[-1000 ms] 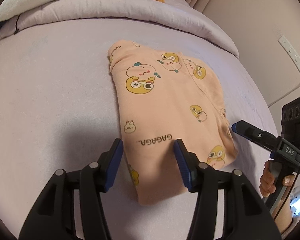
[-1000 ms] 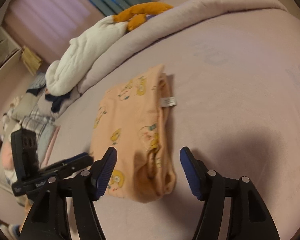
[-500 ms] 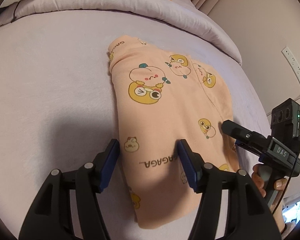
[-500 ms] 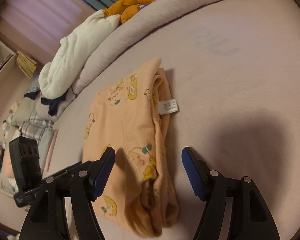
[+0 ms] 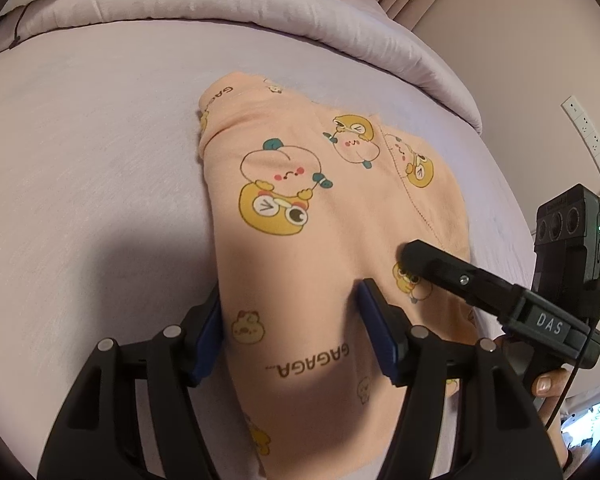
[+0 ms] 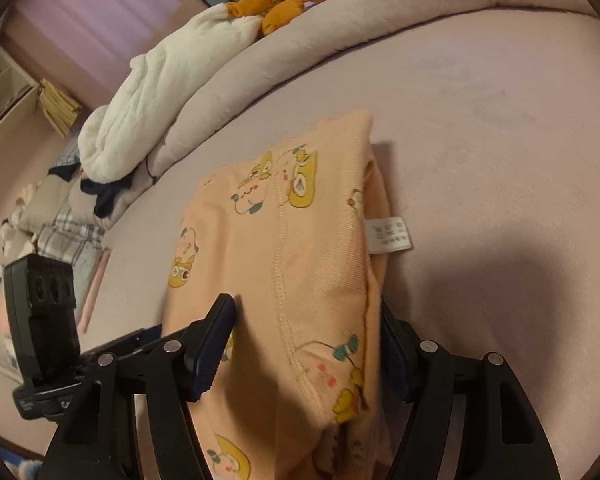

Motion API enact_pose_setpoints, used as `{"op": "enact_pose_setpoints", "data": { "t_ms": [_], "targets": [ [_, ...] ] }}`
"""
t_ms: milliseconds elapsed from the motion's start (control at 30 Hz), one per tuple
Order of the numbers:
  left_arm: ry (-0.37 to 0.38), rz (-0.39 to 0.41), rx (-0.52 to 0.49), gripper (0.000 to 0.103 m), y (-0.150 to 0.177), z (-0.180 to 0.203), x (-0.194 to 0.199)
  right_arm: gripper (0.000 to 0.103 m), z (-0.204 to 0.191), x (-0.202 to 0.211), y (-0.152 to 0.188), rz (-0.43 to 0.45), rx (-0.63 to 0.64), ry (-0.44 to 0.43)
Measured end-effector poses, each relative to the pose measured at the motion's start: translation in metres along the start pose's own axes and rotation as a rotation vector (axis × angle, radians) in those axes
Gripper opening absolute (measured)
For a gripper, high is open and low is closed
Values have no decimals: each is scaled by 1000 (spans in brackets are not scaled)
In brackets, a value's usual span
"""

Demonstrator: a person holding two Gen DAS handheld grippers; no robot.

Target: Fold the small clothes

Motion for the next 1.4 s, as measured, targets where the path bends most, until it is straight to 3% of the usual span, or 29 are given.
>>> {"op": "enact_pose_setpoints", "data": {
  "t_ms": [133,300,467,600,833,1400],
  "targets": [
    [1,4,-5,65,0,1,-2,68,-1,-2,-1,7,14,1],
    [-15,14,-20,63,-1,4,-5,52,-3,-4,-1,15,39,31],
    [-35,25,-7,52,0,5,-3,37,-10,-3,1,18,59,35],
    [-40,35,0,42,0,4,0,31,-17,-3,2,32,78,50],
    [-36,56,-18,32,1,8,10,28,-26,4,4,58,88,45],
    [-43,105,-44,30,44,24,62,27,-68,46,39,86,151,-17]
  ]
}}
Point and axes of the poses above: each gripper's, at about its wrist camera, not at the fingertips, and x roughly against the way its jaws point, z to its right, y to its underside, the point moved 2 cm from there along -x, roughly the way its jaws point
